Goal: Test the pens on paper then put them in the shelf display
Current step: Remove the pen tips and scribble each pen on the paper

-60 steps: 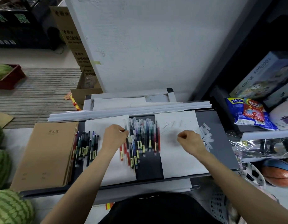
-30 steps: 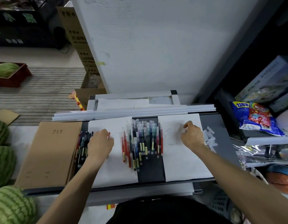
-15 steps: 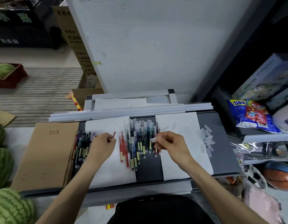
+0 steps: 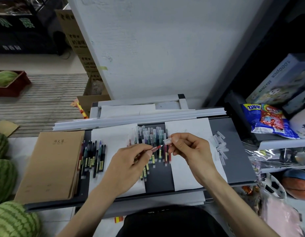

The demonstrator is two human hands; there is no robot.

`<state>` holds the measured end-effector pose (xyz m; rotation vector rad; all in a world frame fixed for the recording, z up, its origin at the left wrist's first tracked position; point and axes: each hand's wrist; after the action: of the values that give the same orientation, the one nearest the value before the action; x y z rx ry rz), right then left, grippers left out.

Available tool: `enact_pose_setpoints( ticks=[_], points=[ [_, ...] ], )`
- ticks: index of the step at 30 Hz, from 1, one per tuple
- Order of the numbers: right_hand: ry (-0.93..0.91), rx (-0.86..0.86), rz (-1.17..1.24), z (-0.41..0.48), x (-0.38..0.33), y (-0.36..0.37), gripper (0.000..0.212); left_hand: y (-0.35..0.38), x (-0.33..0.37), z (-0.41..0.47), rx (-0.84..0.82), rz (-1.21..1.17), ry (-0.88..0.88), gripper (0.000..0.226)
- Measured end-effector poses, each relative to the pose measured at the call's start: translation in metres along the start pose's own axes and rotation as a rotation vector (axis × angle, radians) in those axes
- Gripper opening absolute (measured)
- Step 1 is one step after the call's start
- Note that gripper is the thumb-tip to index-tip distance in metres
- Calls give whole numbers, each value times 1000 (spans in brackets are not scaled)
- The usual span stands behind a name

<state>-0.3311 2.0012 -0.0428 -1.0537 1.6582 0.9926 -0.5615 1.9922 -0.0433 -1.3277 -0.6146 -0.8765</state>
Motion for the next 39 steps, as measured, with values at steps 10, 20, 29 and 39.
enact_pose_setpoints(
  ticks=[10, 20, 29, 39],
  points=[
    [-99, -55, -156, -6, -4, 5, 9, -2, 4, -2, 14, 80, 12, 17],
    [-57, -17, -197, -10, 12, 15, 20, 15, 4, -7, 40, 80, 20, 22],
    [45, -138, -304, 4, 31, 10, 9, 28, -13, -15, -89, -34, -218, 29],
    [-42, -107, -751, 29, 65, -6, 18, 18, -77, -6, 133, 141, -502, 14]
  ],
)
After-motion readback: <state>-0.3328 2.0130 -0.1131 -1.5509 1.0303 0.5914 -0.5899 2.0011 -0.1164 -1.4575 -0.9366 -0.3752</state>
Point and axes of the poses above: each hand's wrist, its own z-axis towards the middle knuckle, its own y-axis out of the palm, x = y × z, and after that the axes turned 14 degrees about x, right-handed
